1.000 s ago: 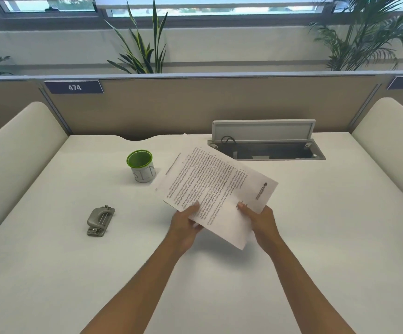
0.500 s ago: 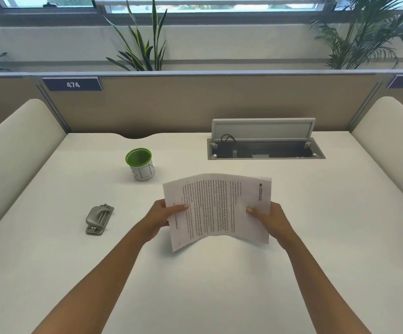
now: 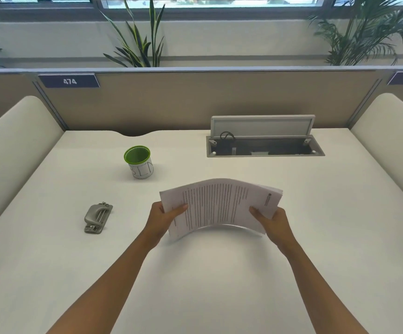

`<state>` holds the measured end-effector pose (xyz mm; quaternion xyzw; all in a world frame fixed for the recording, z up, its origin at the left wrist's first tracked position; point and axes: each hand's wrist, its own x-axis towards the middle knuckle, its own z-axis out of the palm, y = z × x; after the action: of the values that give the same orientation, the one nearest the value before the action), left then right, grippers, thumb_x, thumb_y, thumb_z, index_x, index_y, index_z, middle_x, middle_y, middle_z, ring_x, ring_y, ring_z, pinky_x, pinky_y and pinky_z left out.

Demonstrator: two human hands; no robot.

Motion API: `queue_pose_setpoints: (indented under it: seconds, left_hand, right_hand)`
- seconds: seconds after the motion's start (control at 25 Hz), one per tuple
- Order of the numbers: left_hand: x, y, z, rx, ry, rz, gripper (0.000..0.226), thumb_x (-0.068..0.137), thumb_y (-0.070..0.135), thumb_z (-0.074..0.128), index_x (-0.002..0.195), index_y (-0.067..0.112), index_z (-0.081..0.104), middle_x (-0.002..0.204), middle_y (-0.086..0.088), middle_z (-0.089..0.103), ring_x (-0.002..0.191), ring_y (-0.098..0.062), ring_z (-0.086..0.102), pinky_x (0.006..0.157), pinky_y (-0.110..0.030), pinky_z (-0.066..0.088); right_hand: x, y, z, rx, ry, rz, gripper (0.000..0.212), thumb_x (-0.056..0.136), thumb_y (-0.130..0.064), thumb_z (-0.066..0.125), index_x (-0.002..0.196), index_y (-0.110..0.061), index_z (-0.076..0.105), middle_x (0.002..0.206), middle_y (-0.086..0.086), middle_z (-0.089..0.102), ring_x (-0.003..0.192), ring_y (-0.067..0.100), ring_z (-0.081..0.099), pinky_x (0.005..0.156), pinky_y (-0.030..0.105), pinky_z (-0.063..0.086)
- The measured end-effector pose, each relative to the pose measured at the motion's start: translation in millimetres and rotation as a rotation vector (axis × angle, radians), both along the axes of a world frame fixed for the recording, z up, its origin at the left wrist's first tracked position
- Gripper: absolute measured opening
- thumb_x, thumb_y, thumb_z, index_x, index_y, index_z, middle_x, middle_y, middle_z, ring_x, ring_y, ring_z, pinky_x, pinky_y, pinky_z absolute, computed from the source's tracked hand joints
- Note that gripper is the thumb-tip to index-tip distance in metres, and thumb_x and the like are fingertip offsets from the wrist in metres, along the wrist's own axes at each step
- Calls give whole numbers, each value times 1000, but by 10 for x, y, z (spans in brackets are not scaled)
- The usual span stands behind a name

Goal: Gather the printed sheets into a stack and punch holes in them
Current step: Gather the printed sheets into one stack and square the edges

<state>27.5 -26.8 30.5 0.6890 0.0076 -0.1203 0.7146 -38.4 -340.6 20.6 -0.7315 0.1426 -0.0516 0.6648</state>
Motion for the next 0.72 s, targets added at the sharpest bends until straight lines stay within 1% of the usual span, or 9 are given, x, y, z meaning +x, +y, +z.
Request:
queue_pose_setpoints:
  seconds: [0.08,0.12,0.24,0.36,0.52,0.64,0.72]
  left_hand:
    - [-61,4,-74,1,28,2,16,84,16,81,93,28,82,103,2,81,96,-14,75,74,-21,58]
    - [-74,-2,-85,-4,30,4,17,85,13,80,94,28,82,104,2,81,96,-13,75,73,-19,57]
    - [-42,6,-59,-21,13,23,19,84,12,80,94,27,81,103,2,81,93,-10,76,73,-19,58]
    - [-32,53,-96,-3,31,8,16,85,14,80,95,26,80,103,3,81,96,-13,75,72,-18,58]
    - [-71,76,-145,3,47,6,22,85,15,80,106,23,77,107,4,80,103,-16,74,75,-17,57]
    - [-78,68,-110,-8,0,-34,34,79,21,84,111,26,75,112,3,78,103,-11,73,79,-20,58]
    - [-108,39,-127,25,9,-60,35,80,19,84,112,29,73,113,7,78,103,-8,73,82,-20,57]
  right_hand:
    - [-53,20,-101,-10,29,19,13,93,-24,71,106,-25,72,107,-4,77,99,15,71,84,30,56]
    - [-67,25,-117,-9,35,15,13,94,-24,71,106,-27,72,107,-5,77,99,13,71,84,28,55]
    - [-55,11,-75,3,39,6,11,92,-26,73,101,-32,72,99,-15,79,91,0,73,73,17,56]
    - [-51,-5,-56,-20,59,36,10,92,-28,72,100,-33,72,94,-21,78,87,-5,72,67,11,55]
    - [-54,-22,-71,-35,73,64,11,93,-25,72,100,-33,72,95,-20,78,88,-6,71,70,9,54]
    - [-49,-50,-79,-36,72,85,12,93,-25,72,102,-33,72,98,-21,78,89,-5,72,71,10,54]
    - [-65,-58,-133,-40,92,105,13,93,-25,72,105,-31,72,100,-17,78,91,-3,72,70,12,55]
